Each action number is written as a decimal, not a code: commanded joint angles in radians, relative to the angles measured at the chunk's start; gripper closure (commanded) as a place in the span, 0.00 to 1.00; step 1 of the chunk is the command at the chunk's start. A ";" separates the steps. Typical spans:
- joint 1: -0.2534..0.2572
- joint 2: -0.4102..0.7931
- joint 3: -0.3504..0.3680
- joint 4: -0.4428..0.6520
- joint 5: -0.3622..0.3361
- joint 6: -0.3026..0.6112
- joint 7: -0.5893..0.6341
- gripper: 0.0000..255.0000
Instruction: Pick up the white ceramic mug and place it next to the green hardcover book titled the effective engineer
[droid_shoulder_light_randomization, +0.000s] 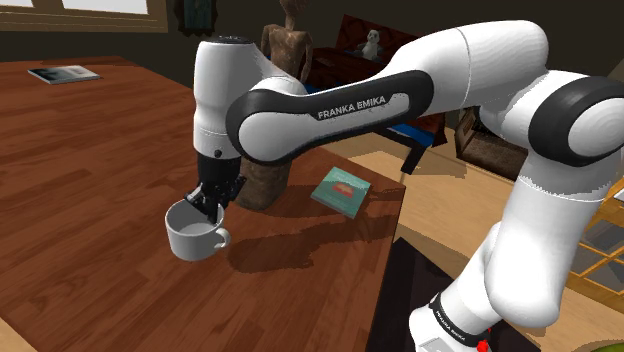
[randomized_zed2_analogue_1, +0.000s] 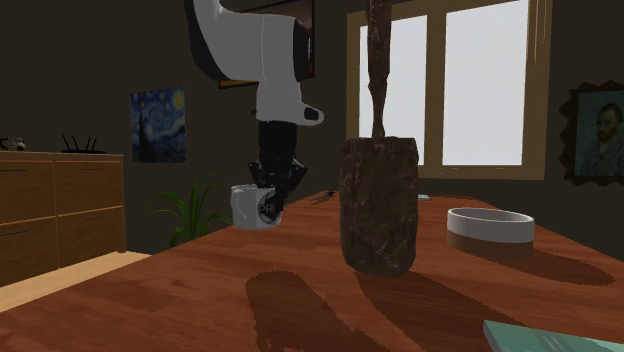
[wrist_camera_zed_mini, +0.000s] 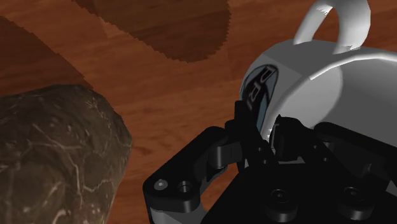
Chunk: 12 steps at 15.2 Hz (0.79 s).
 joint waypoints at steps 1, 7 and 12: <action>-0.002 -0.010 0.002 0.017 0.006 -0.026 -0.003 1.00; -0.003 -0.031 0.007 0.072 0.019 -0.099 -0.009 1.00; -0.003 -0.043 0.010 0.125 0.026 -0.162 -0.012 1.00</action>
